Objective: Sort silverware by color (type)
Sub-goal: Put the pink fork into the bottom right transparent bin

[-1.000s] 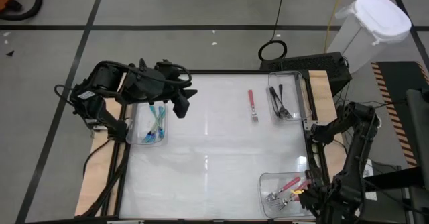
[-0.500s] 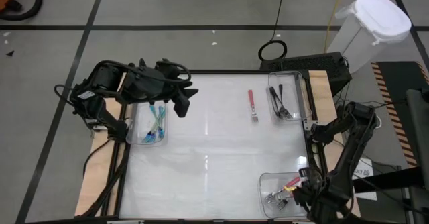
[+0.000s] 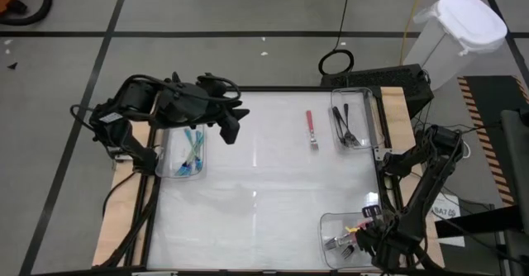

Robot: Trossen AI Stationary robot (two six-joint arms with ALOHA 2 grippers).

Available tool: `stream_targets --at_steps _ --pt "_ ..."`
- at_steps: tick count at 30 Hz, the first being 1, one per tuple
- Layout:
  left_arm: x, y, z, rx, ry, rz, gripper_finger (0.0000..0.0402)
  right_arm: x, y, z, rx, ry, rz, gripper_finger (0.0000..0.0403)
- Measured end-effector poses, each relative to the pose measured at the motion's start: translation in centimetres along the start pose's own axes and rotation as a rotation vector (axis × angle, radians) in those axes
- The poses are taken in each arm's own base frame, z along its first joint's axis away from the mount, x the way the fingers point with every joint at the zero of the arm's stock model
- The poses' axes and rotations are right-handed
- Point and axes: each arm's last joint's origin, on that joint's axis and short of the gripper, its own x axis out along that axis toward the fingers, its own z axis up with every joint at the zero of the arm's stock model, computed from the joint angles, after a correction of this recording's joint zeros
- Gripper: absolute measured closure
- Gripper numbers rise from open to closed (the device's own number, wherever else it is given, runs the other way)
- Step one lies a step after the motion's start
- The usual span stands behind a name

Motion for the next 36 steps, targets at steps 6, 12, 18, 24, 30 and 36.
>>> stream_targets --at_steps 6,12,18,24,30,36 --pt "1.9 -0.6 -0.1 0.006 0.009 0.021 0.0236 0.7 -0.1 0.0 0.001 -0.012 0.018 0.0314" --pt "3.1 -1.1 0.1 0.030 -0.010 0.003 0.0236 0.7 0.2 0.2 0.008 -0.036 0.049 0.0288" --pt "3.9 -1.4 0.1 0.069 0.002 -0.031 0.0236 0.4 0.4 0.3 0.038 -0.039 0.060 0.0242" --pt "4.1 -1.0 0.4 0.089 -0.004 -0.018 0.0236 -3.6 0.8 0.5 0.045 -0.025 0.038 0.0209" --pt "4.5 -0.2 0.9 0.132 0.000 -0.008 0.0236 -10.3 0.3 1.3 0.089 -0.062 0.067 0.0209" --pt "4.8 0.6 1.2 0.147 0.028 -0.017 0.0236 -17.1 -2.1 2.8 0.295 -0.268 0.070 0.0212"
